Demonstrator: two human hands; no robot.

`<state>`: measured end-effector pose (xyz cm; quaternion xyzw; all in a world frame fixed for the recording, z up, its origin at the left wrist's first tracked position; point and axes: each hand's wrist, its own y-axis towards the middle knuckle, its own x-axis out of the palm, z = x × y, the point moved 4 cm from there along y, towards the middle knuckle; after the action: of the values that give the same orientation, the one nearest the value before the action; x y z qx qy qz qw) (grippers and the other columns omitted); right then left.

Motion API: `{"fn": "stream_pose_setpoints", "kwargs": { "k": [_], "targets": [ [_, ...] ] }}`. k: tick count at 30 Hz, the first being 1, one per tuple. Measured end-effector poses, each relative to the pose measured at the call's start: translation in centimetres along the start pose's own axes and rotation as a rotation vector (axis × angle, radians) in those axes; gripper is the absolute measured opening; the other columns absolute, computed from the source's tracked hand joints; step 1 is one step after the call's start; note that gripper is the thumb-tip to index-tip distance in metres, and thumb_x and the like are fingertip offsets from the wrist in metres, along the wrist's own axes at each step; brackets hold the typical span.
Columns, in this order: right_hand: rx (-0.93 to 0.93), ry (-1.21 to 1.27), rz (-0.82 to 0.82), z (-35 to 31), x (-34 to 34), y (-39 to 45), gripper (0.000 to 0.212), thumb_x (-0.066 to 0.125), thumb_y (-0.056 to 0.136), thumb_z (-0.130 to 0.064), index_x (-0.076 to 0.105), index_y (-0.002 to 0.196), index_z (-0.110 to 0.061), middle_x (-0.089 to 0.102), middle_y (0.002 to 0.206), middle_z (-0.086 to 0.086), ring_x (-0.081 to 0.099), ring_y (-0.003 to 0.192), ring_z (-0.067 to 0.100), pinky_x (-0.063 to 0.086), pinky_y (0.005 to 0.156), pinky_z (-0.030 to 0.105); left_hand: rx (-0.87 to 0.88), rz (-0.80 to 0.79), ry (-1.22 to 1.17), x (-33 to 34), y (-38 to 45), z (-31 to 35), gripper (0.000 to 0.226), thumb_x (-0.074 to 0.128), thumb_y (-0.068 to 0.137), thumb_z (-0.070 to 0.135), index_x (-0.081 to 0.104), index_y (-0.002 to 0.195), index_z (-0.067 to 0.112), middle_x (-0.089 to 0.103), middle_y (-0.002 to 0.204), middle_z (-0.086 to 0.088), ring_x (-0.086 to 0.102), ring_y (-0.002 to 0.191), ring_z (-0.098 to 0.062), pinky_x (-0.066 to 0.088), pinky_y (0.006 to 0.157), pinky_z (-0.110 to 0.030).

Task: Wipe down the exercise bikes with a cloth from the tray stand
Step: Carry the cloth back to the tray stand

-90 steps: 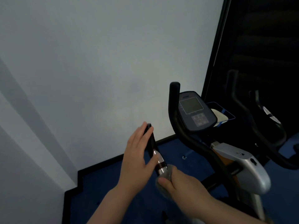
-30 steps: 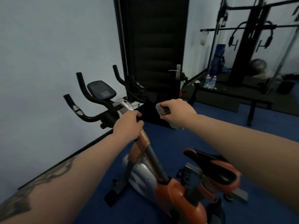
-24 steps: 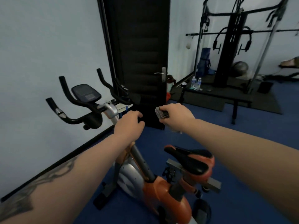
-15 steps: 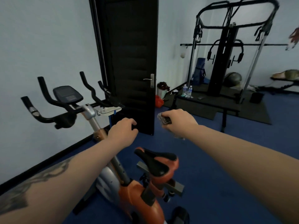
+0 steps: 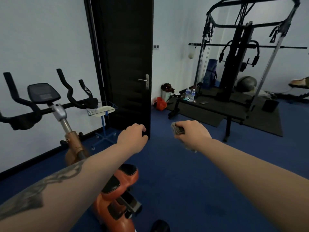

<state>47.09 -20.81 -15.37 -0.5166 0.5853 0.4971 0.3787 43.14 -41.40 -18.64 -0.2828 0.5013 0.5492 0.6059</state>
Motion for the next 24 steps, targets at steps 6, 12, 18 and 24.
{"fn": "stream_pose_setpoints", "kwargs": {
  "k": [6,12,18,24],
  "targets": [
    [-0.043,-0.012,-0.05,4.5,1.8,7.2,0.039,0.064,0.088,-0.03,0.055,0.126,-0.03,0.063,0.118,0.003,0.06,0.1,0.029,0.054,0.077,0.042,-0.043,0.03,0.02,2.9,8.0,0.5,0.037,0.048,0.093,0.032,0.051,0.129,0.021,0.048,0.135,-0.002,0.052,0.114,-0.022,0.048,0.088,-0.04],
    [-0.088,0.025,-0.076,7.8,1.9,16.0,0.04,0.063,0.089,-0.029,0.054,0.127,-0.031,0.064,0.118,0.002,0.06,0.099,0.027,0.052,0.072,0.038,-0.106,0.017,0.05,4.3,16.8,-0.1,0.039,0.048,0.093,0.033,0.051,0.129,0.021,0.049,0.135,-0.002,0.053,0.113,-0.022,0.047,0.089,-0.038],
    [-0.172,-0.002,-0.089,10.7,3.5,24.9,0.035,0.064,0.088,-0.029,0.058,0.122,-0.028,0.065,0.114,0.002,0.06,0.098,0.027,0.051,0.071,0.037,-0.132,0.003,0.104,6.3,24.4,0.9,0.039,0.047,0.093,0.034,0.051,0.129,0.021,0.049,0.134,-0.002,0.054,0.11,-0.022,0.047,0.088,-0.037],
    [-0.322,0.011,-0.096,13.3,6.2,36.8,0.033,0.065,0.086,-0.031,0.059,0.118,-0.029,0.065,0.111,0.002,0.061,0.098,0.027,0.052,0.071,0.038,-0.279,0.043,0.116,9.2,32.4,-0.2,0.038,0.046,0.092,0.033,0.051,0.128,0.021,0.051,0.131,-0.002,0.052,0.113,-0.022,0.045,0.094,-0.039]
  ]
}}
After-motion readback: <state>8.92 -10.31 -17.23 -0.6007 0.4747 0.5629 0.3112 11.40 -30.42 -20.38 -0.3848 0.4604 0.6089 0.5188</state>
